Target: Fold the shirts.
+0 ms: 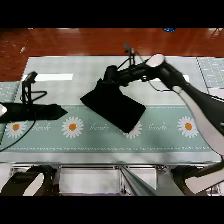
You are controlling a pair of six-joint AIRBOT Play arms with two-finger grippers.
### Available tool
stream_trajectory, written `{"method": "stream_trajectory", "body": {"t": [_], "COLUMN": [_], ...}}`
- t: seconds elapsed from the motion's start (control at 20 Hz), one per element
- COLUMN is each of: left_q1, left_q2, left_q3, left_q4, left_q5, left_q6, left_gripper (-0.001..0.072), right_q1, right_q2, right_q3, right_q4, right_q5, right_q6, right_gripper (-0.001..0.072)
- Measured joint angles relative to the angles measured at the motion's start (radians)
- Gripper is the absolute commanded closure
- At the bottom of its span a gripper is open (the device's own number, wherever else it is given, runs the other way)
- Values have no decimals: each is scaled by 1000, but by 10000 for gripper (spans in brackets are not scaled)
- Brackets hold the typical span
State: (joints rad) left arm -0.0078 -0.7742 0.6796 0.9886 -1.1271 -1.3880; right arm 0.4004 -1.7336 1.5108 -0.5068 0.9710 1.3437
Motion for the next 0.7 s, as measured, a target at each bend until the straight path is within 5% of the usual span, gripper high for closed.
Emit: {"method": "stream_trajectory", "body": {"t": [0.2, 0.4, 0.55, 0.7], "left_q1": [-3, 56, 108, 111], "left_q2": [33, 42, 45, 45], "left_q3": [-95, -60, 25, 60], "left_q4": [-8, -24, -48, -61], "left_q5": [60, 193, 236, 233], "left_q6": [0, 21, 24, 26], "left_gripper": [689, 689, 689, 689], "right_q1": [23, -75, -173, -216], "right_q2": [-80, -9, 178, 469], "right_q3": [56, 71, 32, -176], "right_q4": [5, -40, -239, -573], "right_q5": [-24, 121, 287, 291], "right_q6": [18, 40, 91, 256], "right_gripper": [304, 304, 304, 303]}}
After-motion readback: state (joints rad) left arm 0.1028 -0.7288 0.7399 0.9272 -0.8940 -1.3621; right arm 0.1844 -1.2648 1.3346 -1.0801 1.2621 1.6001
